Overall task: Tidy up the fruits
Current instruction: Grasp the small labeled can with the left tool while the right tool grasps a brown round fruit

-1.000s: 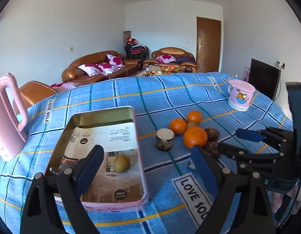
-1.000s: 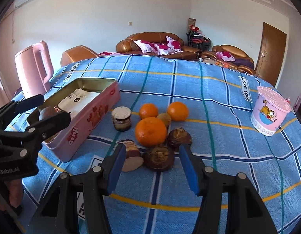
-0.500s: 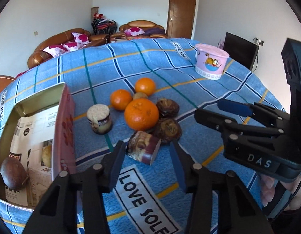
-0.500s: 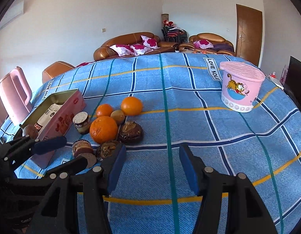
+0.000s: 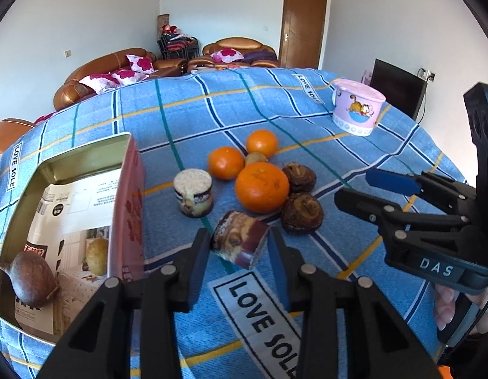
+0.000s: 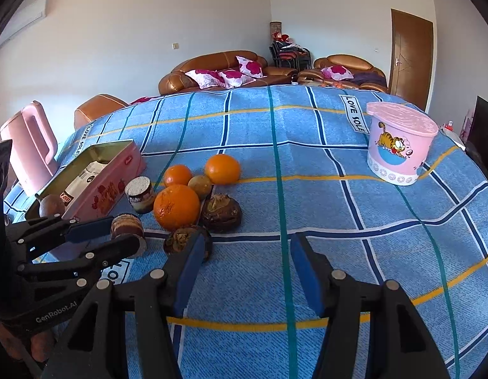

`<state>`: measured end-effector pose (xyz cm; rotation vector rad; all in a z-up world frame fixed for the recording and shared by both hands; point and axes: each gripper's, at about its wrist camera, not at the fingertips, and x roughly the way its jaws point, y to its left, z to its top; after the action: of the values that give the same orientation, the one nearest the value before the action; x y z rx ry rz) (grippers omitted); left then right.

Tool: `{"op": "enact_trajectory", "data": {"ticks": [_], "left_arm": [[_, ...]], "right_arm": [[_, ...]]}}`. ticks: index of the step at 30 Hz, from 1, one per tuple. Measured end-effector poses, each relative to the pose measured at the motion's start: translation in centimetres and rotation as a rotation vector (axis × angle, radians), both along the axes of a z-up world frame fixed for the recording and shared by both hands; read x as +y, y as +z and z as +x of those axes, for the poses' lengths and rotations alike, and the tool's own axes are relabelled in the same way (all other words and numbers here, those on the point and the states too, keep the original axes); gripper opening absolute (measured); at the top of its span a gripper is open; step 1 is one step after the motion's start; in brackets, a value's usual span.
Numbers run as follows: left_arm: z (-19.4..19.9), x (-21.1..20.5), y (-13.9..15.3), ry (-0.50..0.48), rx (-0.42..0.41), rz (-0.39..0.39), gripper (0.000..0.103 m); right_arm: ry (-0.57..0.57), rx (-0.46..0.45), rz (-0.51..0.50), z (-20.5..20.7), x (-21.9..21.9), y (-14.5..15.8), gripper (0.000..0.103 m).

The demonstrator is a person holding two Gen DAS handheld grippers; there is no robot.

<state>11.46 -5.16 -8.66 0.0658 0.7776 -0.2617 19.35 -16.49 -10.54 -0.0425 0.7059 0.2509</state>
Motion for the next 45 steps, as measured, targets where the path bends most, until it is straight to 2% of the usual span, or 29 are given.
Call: {"op": "enact_trajectory", "data": {"ticks": [4,7,10,14,17,19,25,38,45], "left_arm": [[0.2,1.1,0.2,0.050,-0.024,0.031,0.039],[0.2,2.3,0.3,0.061,-0.016,-0.012,0.039],[-0.1,2.8,0.5,0.063,-0.037,-0.037,0.039],[-0.5,2.5,0.8,0.059,-0.065,-0.027,0.039],[-0.6,2.2,1.0,0.057,-0.079,-0.024,0.039],[-0.7,2.3,1.1,0.064,-0.088,-0.024,0.039],[-1.1,2.4,1.4,0.077,-0.115,-0.025,0.039],[-1.6,2.3,1.7,0.096,-0.155,-0.017,0.039],[-2.2,2.4,2.1,0.111,-0.189,-0.011,0.039]], "right_arm": [[0.064,0.020,-0.034,0.2,1.6,-0.3,0.059],[0.103,0.039,-0.068,0.5,2.9,-0.6,0.059],[0.125,0.080,-0.049,1.5,3.7,-1.2,0.059],[0.158,0.145,-0.049,2.6,4.5,-2.1,0.059],[0.163,0.153,-0.066,2.6,4.9,-2.3,0.056],[0.169,0.146,-0.065,2.5,5.0,-2.2,0.045],[0.179,0.113,-0.060,2.0,5.0,-1.7,0.045],[0.210,0.014,0.016,0.5,4.2,-0.1,0.045],[0.217,-0.057,0.008,-0.6,4.3,0.6,0.045]]}}
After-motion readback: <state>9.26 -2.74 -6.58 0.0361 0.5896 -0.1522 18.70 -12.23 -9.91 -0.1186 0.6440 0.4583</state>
